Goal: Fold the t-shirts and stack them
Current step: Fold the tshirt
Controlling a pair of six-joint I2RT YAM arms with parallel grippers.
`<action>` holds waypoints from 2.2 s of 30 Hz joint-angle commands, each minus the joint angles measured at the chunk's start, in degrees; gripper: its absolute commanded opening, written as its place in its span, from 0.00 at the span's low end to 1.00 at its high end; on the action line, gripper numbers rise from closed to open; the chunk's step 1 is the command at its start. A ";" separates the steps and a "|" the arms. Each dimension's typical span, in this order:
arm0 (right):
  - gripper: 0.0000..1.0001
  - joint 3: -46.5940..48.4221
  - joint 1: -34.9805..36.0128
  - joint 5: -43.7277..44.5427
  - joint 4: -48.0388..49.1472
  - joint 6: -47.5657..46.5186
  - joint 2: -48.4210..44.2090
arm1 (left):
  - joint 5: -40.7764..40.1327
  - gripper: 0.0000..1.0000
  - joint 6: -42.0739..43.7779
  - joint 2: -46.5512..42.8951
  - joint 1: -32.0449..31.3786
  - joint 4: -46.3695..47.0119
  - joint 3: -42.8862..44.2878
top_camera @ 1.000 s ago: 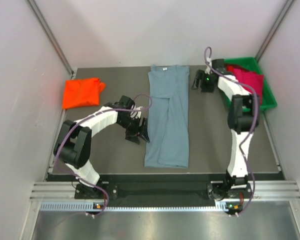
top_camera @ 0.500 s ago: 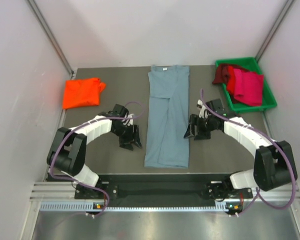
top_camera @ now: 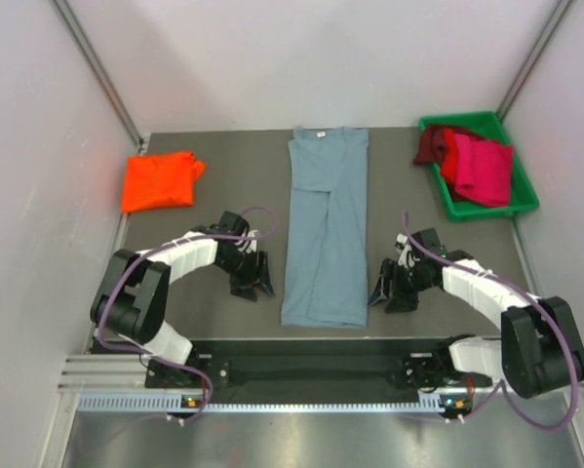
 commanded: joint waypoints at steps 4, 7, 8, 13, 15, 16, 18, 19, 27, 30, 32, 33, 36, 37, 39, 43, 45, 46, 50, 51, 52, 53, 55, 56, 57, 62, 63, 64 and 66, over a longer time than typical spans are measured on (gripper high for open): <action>0.57 0.28 2.82 -2.97 4.97 2.51 1.98 | -0.28 0.60 -0.12 -2.50 -0.39 0.60 -4.92; 0.57 0.46 3.70 -3.41 5.94 2.95 3.39 | -0.28 0.60 -0.12 -2.68 -0.74 0.60 -5.89; 0.57 0.55 4.22 -3.58 6.38 3.04 4.09 | -0.28 0.60 -0.12 -2.51 -0.83 0.60 -5.98; 0.57 0.64 6.07 -4.02 8.66 3.83 6.46 | -0.28 0.60 -0.12 -0.84 -2.49 0.60 -4.23; 0.56 0.81 6.68 -4.46 9.46 4.09 7.26 | -0.28 0.60 -0.12 -0.05 -3.37 0.60 -3.44; 0.56 0.90 6.86 -4.55 9.72 4.44 7.35 | -0.28 0.60 -0.12 0.13 -3.64 0.60 -3.35; 0.56 0.64 6.95 -4.99 10.60 4.62 7.52 | -0.28 0.60 -0.12 1.01 -4.52 0.60 -3.17; 0.56 0.46 6.95 -5.17 10.86 4.88 7.52 | -0.28 0.60 -0.12 1.27 -4.87 0.60 -3.08; 0.47 -0.95 6.95 -6.84 13.94 5.76 7.96 | -0.28 0.60 -0.12 3.21 -8.21 0.60 -1.94; 0.45 -0.51 6.95 -7.19 13.68 5.41 8.23 | -0.28 0.60 -0.12 3.82 -9.26 0.60 -1.68; 0.44 -0.51 7.12 -7.45 14.11 5.32 8.49 | -0.28 0.60 -0.12 4.17 -9.79 0.60 -1.50; 0.44 -0.51 7.30 -7.45 14.21 5.41 8.49 | -0.28 0.60 -0.12 4.61 -9.88 0.60 -1.59; 0.41 -0.16 7.83 -7.80 15.08 5.59 9.45 | -0.28 0.60 -0.12 5.40 -10.41 0.60 -1.41; 0.41 0.11 8.00 -7.98 15.43 5.59 9.72 | -0.28 0.60 -0.12 5.58 -10.49 0.60 -1.33; 0.39 0.72 8.53 -8.07 15.79 5.50 10.33 | -0.28 0.60 -0.12 6.02 -10.93 0.60 -1.06; 0.39 0.64 9.50 -7.89 17.19 6.03 10.69 | -0.28 0.60 -0.12 6.72 -11.46 0.60 -1.68; 0.36 0.37 9.85 -7.89 17.46 6.03 10.42 | -0.28 0.60 -0.12 7.07 -11.46 0.60 -2.12; 0.33 0.28 9.94 -7.98 17.63 5.77 10.42 | -0.28 0.60 -0.12 7.16 -11.55 0.60 -2.20; 0.20 0.11 9.94 -7.81 17.55 4.97 10.16 | -0.28 0.60 -0.12 7.08 -11.46 0.60 -2.82; 0.17 0.28 9.94 -7.54 17.46 4.80 10.16 | -0.28 0.60 -0.12 7.08 -11.46 0.60 -2.99; 0.14 0.46 9.94 -7.28 17.28 4.62 10.07 | -0.28 0.60 -0.12 6.99 -11.46 0.60 -3.08; 0.14 0.55 9.94 -6.93 17.37 4.53 9.98 | -0.28 0.60 -0.12 6.90 -11.46 0.60 -3.08; 0.10 0.72 9.94 -6.66 17.20 4.10 9.98 | -0.28 0.60 -0.12 7.08 -11.55 0.60 -2.91; 0.09 0.72 9.94 -6.31 17.19 4.01 9.98 | -0.28 0.60 -0.12 7.25 -11.46 0.60 -2.82; 0.08 0.72 10.03 -6.14 17.19 3.75 9.90 | -0.28 0.60 -0.12 7.43 -11.55 0.60 -2.82; 0.00 0.81 9.85 -5.52 17.02 3.04 9.54 | -0.28 0.60 24.76 9.35 -11.55 23.53 -1.51; 0.00 0.81 9.94 -5.35 16.84 2.78 9.54 | -0.28 0.60 -14.40 9.80 -11.46 23.71 -1.07; 0.00 0.81 9.85 -5.17 16.93 2.69 9.46 | -0.28 0.05 -14.36 10.15 -11.46 23.97 -0.28; 0.00 0.72 9.85 -4.82 16.76 2.34 9.37 | 13.69 0.01 -14.18 11.47 -11.55 23.98 0.52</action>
